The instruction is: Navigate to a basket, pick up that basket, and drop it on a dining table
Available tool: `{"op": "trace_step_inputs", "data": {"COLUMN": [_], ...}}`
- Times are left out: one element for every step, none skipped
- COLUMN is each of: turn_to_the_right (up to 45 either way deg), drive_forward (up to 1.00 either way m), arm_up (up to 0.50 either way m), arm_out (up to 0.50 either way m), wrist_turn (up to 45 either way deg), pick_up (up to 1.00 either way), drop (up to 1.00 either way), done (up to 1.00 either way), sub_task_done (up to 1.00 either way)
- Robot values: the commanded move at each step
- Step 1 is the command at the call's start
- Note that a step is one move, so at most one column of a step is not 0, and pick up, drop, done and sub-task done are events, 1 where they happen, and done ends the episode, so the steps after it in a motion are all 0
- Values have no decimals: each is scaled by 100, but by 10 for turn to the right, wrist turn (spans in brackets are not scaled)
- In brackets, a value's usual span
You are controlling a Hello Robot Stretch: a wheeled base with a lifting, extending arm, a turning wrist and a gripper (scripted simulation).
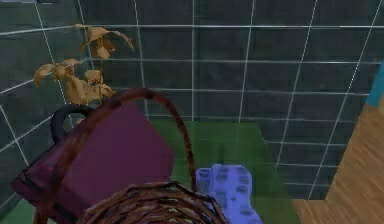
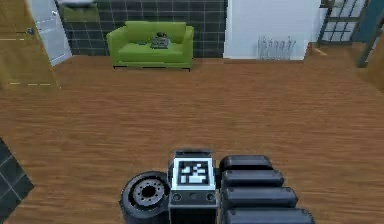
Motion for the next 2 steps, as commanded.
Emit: {"op": "trace_step_inputs", "data": {"turn_to_the_right": [-450, -390], "drive_forward": [0, 0], "arm_up": [0, 0], "arm_out": [0, 0], "wrist_turn": [0, 0], "pick_up": [0, 0], "drop": [0, 0], "done": [0, 0], "sub_task_done": [0, 0]}}
